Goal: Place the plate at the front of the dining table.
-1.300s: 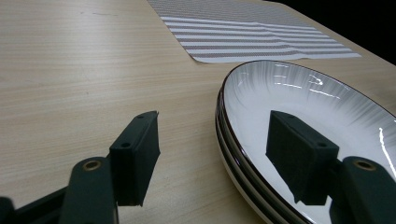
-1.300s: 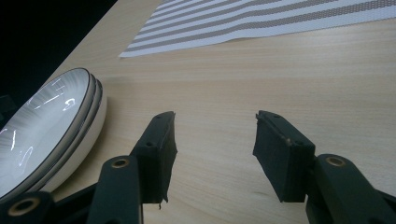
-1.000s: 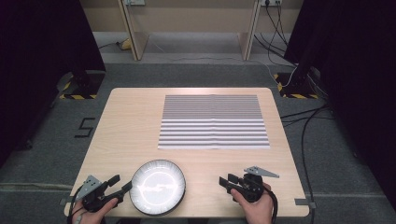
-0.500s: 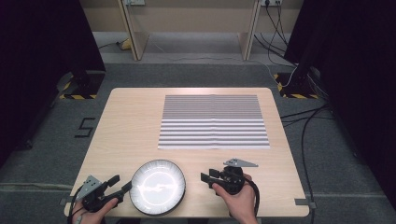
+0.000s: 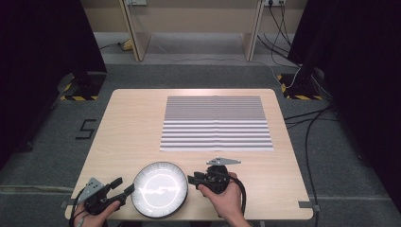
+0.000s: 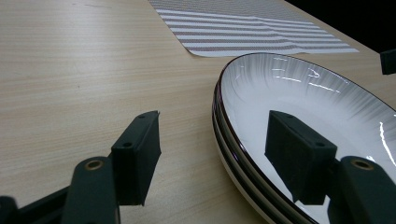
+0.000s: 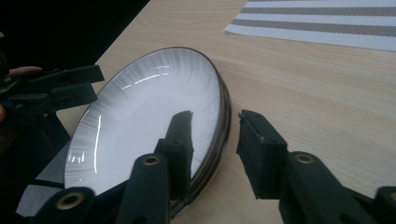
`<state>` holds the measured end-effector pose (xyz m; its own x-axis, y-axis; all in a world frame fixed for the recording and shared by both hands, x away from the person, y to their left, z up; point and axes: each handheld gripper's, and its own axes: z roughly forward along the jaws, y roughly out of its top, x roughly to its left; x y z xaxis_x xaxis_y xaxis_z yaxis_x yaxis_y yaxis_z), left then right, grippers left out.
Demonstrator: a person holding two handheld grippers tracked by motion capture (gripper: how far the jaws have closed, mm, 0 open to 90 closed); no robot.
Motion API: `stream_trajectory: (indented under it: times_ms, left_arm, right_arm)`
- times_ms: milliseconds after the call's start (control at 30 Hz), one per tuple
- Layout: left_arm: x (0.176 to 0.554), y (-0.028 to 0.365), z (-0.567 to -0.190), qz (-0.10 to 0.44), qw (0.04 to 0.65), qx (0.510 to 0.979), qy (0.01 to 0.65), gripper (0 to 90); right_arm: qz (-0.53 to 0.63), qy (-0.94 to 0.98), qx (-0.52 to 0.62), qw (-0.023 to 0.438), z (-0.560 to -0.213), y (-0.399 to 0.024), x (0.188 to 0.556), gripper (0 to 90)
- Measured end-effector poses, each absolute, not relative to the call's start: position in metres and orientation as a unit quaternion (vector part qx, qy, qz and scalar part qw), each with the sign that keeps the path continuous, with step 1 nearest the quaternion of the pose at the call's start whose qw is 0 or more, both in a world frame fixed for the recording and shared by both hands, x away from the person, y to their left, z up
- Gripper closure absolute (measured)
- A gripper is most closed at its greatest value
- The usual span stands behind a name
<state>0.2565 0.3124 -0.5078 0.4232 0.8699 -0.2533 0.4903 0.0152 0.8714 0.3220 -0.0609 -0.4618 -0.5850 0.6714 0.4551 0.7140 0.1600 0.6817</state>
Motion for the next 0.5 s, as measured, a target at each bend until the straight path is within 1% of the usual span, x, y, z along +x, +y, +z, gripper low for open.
stream_trajectory:
  times_ms: [100, 233, 367, 500]
  left_arm:
    - [0.257, 0.311, -0.508, 0.185, 0.505, 0.677, 0.502, 35.1]
    - [0.257, 0.310, -0.507, 0.186, 0.506, 0.678, 0.500, 35.1]
    - [0.256, 0.309, -0.507, 0.187, 0.505, 0.679, 0.498, 35.1]
    - [0.256, 0.308, -0.507, 0.187, 0.505, 0.679, 0.499, 35.2]
  right_arm:
    - [-0.453, -0.764, -0.458, 0.031, -0.460, -0.052, 0.325, 71.5]
    - [-0.449, -0.766, -0.458, 0.031, -0.460, -0.044, 0.327, 73.8]
    - [-0.433, -0.773, -0.463, 0.029, -0.463, -0.037, 0.331, 79.0]
    - [-0.425, -0.776, -0.465, 0.030, -0.467, -0.033, 0.334, 81.9]
